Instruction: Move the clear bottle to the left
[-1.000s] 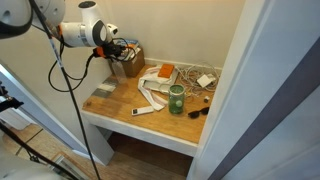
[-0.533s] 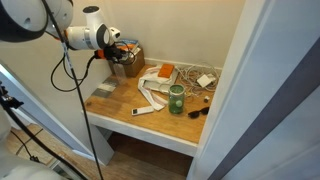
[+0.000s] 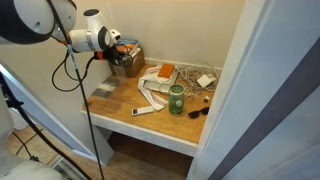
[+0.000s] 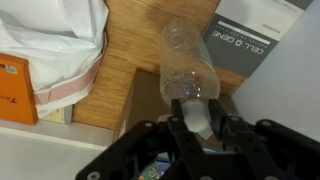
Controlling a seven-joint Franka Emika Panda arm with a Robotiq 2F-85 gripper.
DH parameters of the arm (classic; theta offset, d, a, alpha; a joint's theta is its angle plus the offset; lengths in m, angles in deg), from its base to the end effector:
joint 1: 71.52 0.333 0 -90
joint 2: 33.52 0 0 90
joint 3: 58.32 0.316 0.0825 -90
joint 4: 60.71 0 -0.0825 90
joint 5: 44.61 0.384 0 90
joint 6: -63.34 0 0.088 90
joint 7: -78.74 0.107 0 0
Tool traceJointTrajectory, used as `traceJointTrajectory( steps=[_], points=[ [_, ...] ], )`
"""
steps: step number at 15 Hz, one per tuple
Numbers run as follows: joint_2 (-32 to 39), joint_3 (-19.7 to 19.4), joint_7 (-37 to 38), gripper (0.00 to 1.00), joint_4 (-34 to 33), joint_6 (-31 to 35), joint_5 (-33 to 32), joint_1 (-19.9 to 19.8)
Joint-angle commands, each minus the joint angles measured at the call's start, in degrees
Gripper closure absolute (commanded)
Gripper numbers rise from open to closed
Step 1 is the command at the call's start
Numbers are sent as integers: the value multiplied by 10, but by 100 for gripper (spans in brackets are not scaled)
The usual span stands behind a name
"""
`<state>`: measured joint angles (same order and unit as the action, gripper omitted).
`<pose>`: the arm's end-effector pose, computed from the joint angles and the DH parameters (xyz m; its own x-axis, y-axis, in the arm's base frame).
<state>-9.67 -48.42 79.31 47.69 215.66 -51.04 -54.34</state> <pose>0.5923 0.2962 0.3250 0.8092 0.4716 0.3504 0.5001 -0.8659 0.0105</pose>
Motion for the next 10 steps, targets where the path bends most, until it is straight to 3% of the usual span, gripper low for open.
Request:
traceJointTrajectory(
  steps=[1, 2, 3, 4, 10],
  points=[
    [17, -18, 36, 92, -21, 7, -26, 19],
    [18, -19, 38, 92, -23, 4, -27, 21],
    [20, -19, 40, 84, -25, 4, -28, 22],
    [21, -20, 41, 48, -26, 3, -30, 24],
    [9, -12, 31, 9, -24, -4, -21, 19]
  ],
)
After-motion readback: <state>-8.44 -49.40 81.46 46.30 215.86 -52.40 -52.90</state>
